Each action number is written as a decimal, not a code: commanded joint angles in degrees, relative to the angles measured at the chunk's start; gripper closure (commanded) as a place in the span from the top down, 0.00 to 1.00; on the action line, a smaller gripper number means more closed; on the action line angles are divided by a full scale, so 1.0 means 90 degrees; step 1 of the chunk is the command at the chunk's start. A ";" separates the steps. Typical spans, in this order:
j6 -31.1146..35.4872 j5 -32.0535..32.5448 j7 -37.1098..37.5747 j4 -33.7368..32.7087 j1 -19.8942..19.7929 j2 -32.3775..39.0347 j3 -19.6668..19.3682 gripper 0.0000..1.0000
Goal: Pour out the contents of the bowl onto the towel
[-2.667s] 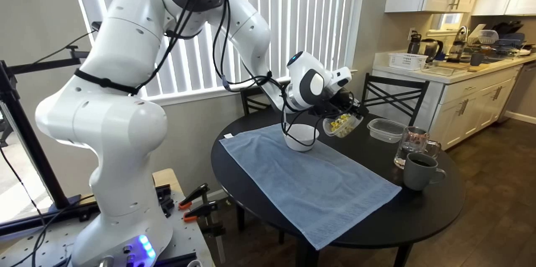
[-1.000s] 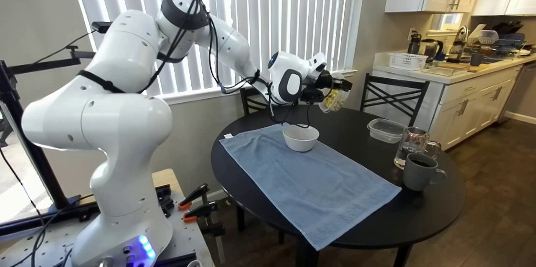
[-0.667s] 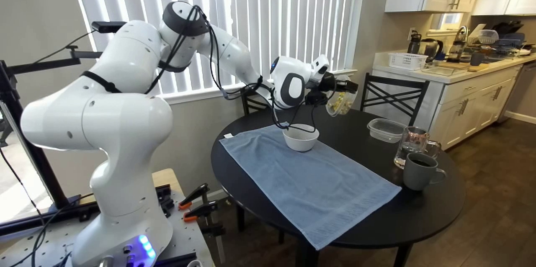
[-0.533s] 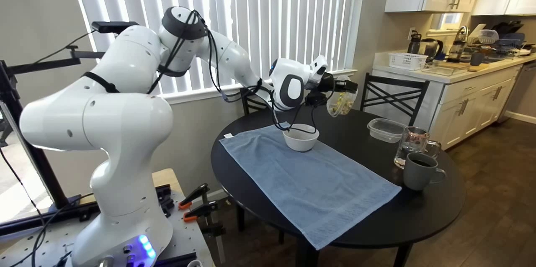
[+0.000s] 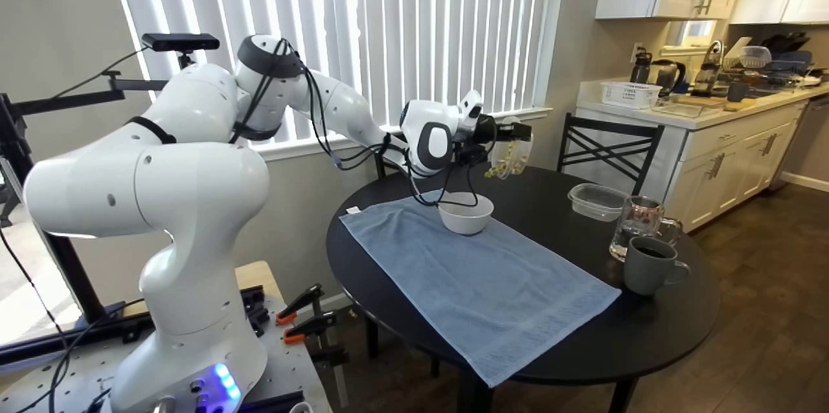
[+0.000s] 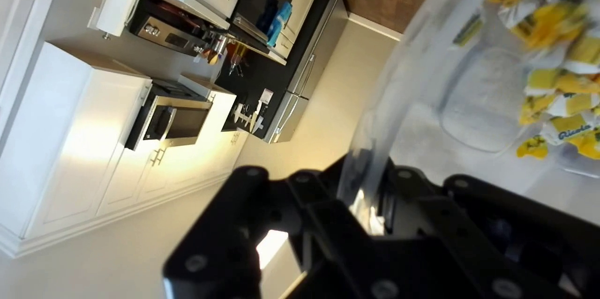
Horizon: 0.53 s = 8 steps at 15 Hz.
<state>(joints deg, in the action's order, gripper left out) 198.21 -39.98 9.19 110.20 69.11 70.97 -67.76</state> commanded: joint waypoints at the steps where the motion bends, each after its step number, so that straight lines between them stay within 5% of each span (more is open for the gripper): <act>1: 0.0000 -0.0439 0.0149 0.0185 0.0362 0.0697 -0.0418 0.02; 8: 0.0000 0.0007 0.0679 0.0558 0.0469 0.0923 -0.0386 0.02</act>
<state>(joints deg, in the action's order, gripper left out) 198.21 -43.16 11.89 112.11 71.77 78.70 -70.15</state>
